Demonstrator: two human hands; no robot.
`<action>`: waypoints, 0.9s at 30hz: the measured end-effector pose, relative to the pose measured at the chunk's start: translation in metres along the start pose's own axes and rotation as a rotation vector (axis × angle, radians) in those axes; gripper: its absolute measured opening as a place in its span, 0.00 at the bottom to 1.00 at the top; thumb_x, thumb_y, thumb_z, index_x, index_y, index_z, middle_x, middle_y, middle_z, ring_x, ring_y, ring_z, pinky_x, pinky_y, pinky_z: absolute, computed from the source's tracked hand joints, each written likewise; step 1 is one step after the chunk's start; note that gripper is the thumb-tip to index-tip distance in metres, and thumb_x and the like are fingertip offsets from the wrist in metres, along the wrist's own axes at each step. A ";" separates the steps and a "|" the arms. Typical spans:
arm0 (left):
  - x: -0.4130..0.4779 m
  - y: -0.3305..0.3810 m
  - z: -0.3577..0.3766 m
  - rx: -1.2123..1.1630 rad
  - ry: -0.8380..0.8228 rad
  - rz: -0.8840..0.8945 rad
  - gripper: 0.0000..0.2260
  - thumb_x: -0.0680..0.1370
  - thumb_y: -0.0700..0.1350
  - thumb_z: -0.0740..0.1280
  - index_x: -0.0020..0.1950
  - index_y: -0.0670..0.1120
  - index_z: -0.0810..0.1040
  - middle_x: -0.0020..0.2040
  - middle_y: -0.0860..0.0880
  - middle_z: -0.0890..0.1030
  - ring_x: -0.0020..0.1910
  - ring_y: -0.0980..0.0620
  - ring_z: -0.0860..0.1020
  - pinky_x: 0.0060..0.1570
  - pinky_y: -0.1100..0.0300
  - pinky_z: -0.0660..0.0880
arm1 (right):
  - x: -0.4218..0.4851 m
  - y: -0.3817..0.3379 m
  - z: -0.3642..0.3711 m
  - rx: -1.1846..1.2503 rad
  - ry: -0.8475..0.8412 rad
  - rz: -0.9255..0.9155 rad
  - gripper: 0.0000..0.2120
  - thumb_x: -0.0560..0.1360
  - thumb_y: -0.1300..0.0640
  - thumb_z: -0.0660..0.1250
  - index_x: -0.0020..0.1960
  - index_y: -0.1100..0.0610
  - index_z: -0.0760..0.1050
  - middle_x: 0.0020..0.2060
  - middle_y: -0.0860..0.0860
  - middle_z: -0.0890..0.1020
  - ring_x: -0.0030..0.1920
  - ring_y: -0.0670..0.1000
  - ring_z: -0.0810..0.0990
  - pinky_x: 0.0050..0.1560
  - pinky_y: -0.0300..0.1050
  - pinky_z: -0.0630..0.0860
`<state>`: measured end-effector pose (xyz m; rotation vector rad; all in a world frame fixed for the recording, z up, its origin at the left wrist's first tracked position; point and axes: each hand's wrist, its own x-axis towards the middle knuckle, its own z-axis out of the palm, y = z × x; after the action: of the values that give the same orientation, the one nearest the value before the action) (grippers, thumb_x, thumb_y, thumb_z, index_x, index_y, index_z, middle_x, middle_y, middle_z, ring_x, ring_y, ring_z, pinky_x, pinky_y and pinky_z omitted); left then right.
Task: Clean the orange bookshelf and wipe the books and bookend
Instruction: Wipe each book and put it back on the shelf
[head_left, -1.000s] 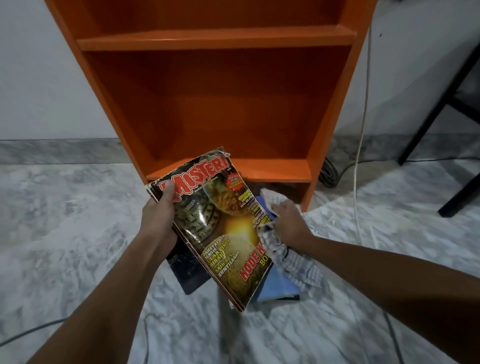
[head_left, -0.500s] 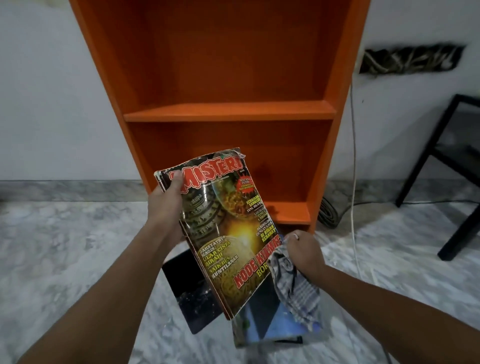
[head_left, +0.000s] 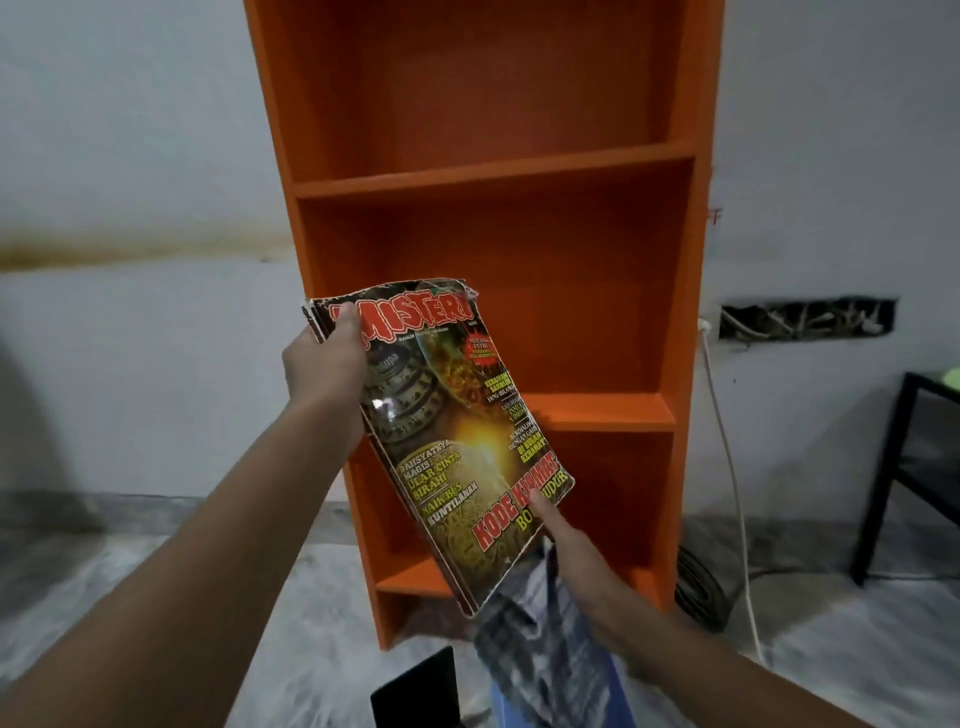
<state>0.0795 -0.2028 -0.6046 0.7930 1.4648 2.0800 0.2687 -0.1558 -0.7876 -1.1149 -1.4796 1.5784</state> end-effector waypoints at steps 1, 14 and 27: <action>0.003 0.011 0.005 -0.005 0.012 0.015 0.09 0.82 0.53 0.64 0.53 0.47 0.75 0.45 0.47 0.82 0.44 0.49 0.82 0.45 0.51 0.78 | 0.001 -0.017 0.006 0.050 -0.019 -0.038 0.30 0.74 0.31 0.59 0.69 0.47 0.72 0.71 0.48 0.71 0.67 0.48 0.72 0.72 0.52 0.59; 0.035 0.034 0.043 0.197 -0.095 0.066 0.07 0.81 0.49 0.67 0.52 0.46 0.79 0.50 0.43 0.84 0.49 0.42 0.82 0.54 0.41 0.79 | 0.067 -0.120 0.011 0.132 0.036 -0.208 0.31 0.82 0.41 0.56 0.76 0.62 0.59 0.72 0.57 0.69 0.73 0.56 0.66 0.71 0.54 0.63; 0.131 -0.005 0.031 0.210 0.196 0.308 0.12 0.83 0.48 0.62 0.45 0.41 0.76 0.38 0.47 0.77 0.35 0.49 0.74 0.35 0.58 0.71 | 0.148 -0.137 0.062 -0.473 0.222 -0.189 0.16 0.79 0.38 0.63 0.40 0.49 0.72 0.26 0.49 0.69 0.25 0.51 0.65 0.34 0.47 0.63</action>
<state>0.0070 -0.0933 -0.5770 0.9706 1.7847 2.3094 0.1445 -0.0305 -0.6719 -1.3135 -1.7921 0.9634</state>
